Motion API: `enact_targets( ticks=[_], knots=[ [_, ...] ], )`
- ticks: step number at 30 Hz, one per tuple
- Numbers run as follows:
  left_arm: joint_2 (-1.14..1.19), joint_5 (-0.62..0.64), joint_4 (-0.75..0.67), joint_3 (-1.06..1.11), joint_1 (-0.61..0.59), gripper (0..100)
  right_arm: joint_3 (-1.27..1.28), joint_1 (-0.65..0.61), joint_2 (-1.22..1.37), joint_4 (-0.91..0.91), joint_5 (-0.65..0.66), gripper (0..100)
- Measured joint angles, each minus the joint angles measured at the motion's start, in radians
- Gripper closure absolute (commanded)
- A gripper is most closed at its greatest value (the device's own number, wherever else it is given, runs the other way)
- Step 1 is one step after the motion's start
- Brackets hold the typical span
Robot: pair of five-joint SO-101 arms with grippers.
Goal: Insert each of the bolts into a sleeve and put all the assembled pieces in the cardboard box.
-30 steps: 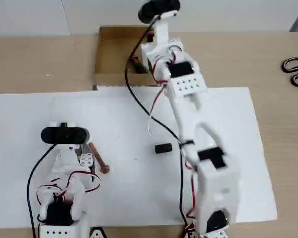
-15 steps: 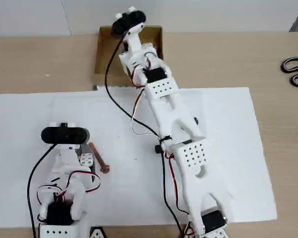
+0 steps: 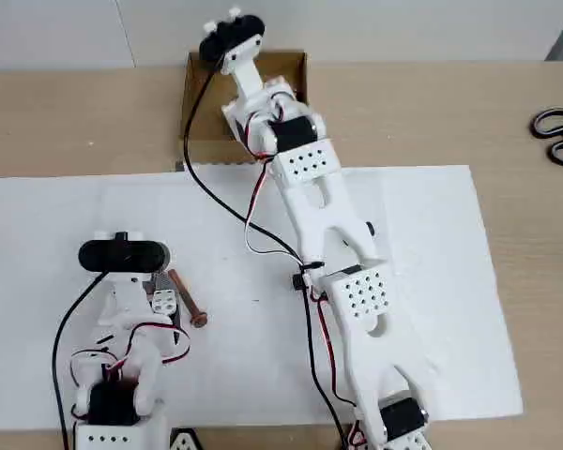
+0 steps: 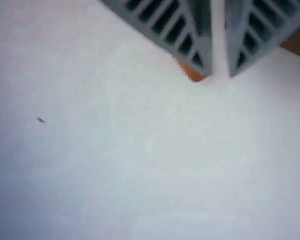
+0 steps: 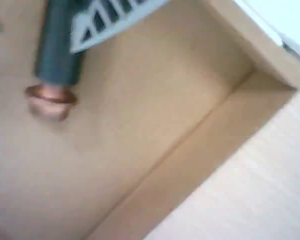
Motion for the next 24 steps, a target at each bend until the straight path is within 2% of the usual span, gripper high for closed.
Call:
enact_targets(
  ticks=[7,15,21,24],
  knots=[
    [0.0,0.0,0.0,0.0,0.0,99,-0.253,0.0,0.0,0.345,0.0,97.5],
    [0.0,0.0,0.0,0.0,0.0,99,-0.358,-0.002,0.0,0.69,0.0,98.3],
    [0.0,0.0,0.0,0.0,0.0,99,-0.35,-0.04,-0.017,0.738,-0.092,98.3],
    [0.0,0.0,0.0,0.0,0.0,99,-0.242,-0.075,-0.095,0.738,-0.166,98.3]
  ],
)
